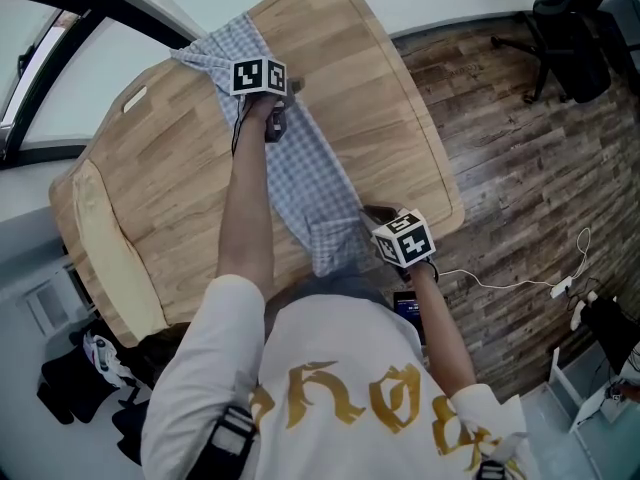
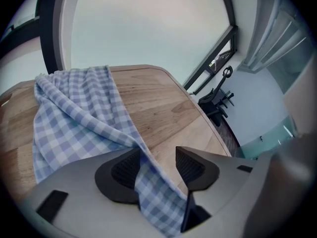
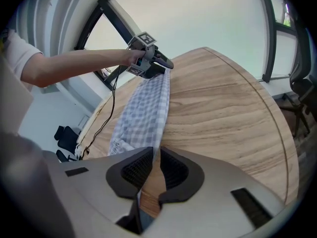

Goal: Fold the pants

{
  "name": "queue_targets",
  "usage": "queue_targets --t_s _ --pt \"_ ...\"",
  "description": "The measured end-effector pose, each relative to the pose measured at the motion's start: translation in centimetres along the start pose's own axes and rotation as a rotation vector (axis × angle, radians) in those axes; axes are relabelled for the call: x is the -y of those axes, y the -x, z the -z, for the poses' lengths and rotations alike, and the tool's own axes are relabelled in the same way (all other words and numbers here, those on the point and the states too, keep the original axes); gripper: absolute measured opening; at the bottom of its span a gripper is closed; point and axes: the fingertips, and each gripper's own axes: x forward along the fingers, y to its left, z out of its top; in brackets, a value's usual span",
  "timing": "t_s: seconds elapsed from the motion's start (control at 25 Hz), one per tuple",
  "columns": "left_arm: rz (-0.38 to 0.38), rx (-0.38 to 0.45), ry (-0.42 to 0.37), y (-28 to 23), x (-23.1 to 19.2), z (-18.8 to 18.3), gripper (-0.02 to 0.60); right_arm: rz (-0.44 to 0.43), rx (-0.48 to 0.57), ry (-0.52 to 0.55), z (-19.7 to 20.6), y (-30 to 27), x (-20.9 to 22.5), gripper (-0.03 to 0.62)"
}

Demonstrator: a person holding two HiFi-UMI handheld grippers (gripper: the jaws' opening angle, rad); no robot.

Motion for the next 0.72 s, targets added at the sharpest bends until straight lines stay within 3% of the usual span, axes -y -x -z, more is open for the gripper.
queue_targets --t_s 0.2,0.4,0.72 --pt "-0.007 -0.002 -0.045 0.8 0.6 0.5 0.267 0.03 0.005 -0.008 0.0 0.5 0.7 0.121" --pt "0.026 0.009 -0.061 2.8 1.1 1.3 0.278 0.069 0.022 -0.013 0.3 1.1 0.3 0.124" --pt "0.066 -0.02 -0.153 5.7 2.5 4.2 0.279 0.124 0.058 -0.018 0.4 1.8 -1.7 0.124"
